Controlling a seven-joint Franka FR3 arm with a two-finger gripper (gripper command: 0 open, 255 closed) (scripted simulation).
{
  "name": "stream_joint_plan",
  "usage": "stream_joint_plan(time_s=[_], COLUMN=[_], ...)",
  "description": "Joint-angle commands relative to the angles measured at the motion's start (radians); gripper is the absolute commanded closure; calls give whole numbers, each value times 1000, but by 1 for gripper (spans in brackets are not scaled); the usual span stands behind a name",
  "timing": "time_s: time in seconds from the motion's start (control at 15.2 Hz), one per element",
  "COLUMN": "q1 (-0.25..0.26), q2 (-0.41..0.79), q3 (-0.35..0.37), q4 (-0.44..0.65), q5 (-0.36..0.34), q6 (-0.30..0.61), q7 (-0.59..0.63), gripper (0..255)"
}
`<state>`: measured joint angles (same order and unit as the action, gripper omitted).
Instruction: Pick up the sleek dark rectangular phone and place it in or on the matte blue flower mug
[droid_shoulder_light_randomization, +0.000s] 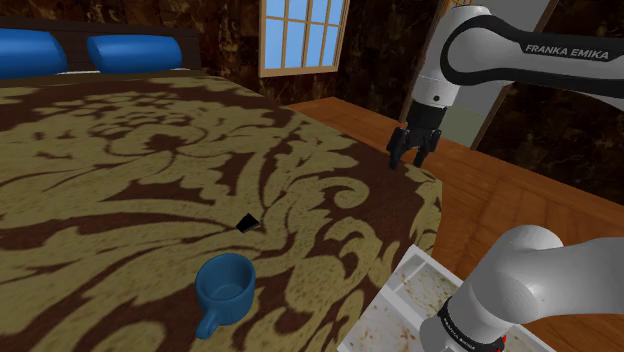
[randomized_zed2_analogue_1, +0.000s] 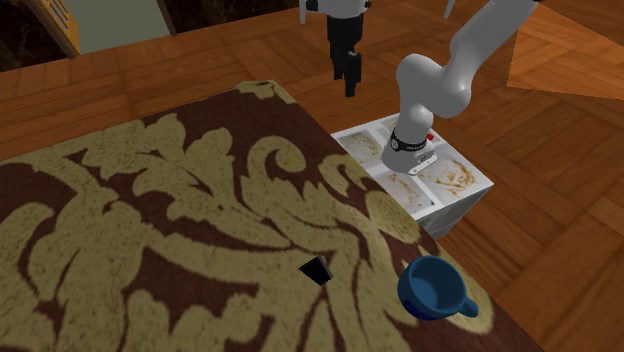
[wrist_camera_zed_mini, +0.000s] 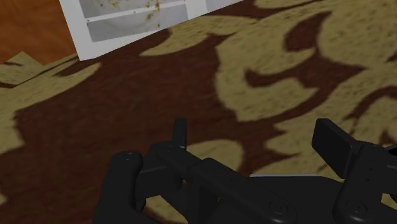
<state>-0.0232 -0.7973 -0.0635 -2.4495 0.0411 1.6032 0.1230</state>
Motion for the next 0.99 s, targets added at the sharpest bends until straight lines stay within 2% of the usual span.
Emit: stream_joint_plan(time_s=[0.0,0.53,0.92], q1=[0,82,128], q2=[0,210,392], q3=[0,113,196], q4=[0,27,93], q5=[0,45,48], q6=[0,208,341], q7=[0,35,66], gripper=[0,0,0])
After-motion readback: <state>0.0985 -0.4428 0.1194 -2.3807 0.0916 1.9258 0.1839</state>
